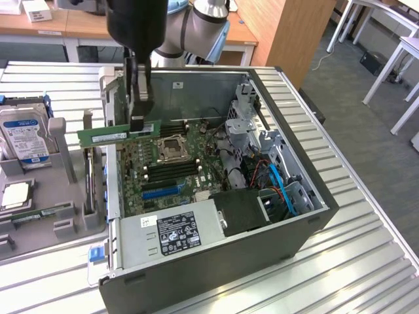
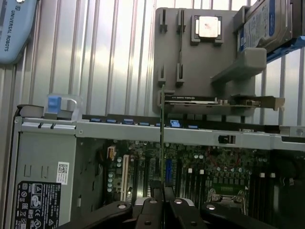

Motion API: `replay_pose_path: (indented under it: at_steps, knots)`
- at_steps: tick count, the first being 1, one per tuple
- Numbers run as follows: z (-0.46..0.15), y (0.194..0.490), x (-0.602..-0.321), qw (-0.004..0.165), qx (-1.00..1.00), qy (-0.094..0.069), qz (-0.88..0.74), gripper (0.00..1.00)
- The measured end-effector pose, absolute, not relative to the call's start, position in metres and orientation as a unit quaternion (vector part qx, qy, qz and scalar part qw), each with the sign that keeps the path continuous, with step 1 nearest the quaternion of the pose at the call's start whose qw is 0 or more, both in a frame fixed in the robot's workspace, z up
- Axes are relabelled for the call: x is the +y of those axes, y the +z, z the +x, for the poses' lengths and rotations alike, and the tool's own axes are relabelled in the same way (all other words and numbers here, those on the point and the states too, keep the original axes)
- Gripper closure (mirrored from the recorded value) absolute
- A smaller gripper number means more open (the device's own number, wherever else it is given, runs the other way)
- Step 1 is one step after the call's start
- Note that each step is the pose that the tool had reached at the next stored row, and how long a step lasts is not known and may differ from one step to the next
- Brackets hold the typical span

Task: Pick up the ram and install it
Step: 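Pick up the ram and move it above insertion slot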

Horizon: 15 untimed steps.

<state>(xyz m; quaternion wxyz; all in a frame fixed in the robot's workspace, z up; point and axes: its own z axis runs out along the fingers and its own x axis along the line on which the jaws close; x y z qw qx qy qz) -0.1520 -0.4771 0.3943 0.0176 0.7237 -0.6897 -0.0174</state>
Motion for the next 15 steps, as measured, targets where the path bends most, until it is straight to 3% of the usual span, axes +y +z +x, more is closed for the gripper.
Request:
replay_pose_path:
  at_steps: [15]
  knots:
    - [-0.108, 0.394, -0.477, 0.018, -0.69, -0.017, 0.724, 0.88]
